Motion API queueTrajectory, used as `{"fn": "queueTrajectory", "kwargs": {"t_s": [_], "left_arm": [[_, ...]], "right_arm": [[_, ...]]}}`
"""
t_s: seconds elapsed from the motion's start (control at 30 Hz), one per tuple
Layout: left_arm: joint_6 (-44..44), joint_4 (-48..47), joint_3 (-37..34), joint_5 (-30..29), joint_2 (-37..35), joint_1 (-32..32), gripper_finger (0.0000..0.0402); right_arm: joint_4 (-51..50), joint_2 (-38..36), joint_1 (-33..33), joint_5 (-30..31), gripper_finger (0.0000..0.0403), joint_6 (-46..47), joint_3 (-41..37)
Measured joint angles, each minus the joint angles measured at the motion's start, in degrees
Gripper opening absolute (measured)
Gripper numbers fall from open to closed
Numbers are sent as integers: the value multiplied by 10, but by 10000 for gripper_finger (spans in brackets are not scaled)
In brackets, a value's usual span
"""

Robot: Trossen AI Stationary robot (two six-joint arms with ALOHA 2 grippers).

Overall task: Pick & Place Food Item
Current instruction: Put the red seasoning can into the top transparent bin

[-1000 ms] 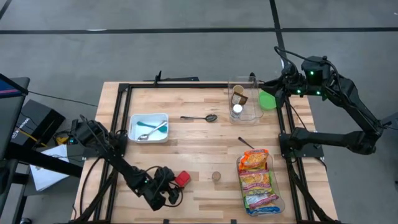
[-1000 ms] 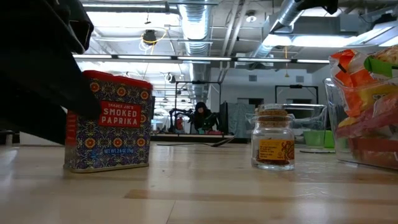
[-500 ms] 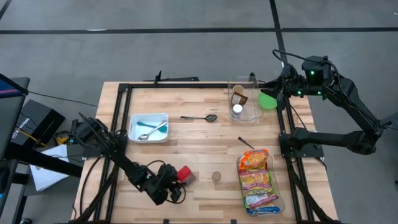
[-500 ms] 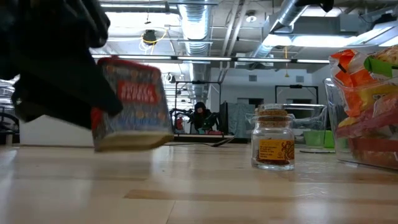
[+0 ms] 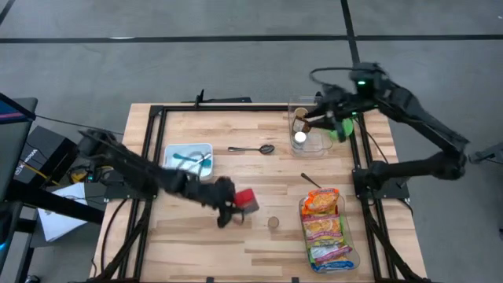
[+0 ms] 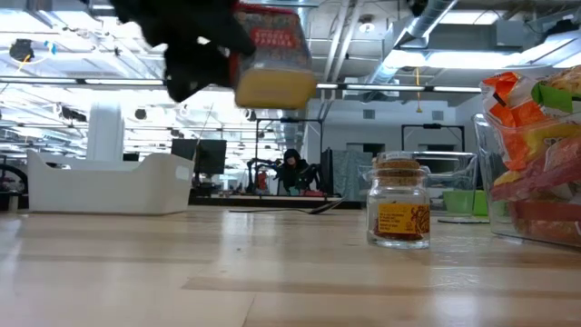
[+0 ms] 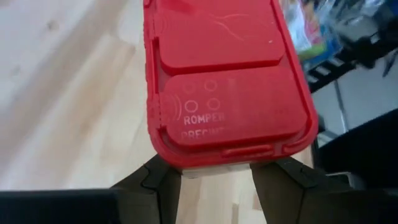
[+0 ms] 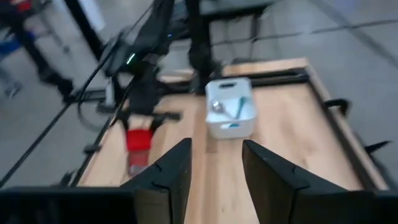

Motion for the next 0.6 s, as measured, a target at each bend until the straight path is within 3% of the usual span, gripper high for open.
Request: {"fn": "queueTrajectory", "kwargs": {"t_s": [0.1,0.33,0.6], "left_arm": [[18,-41,0,45,-48,61,154],[92,-92,0,63,-135,170,154],[127,-99,0,79,-148,203,154]], "right_arm": [[-21,56,33,4,145,-36,32],[-40,183,95,63,176,-82,125],[-51,308,129,78,221,-88,251]]}}
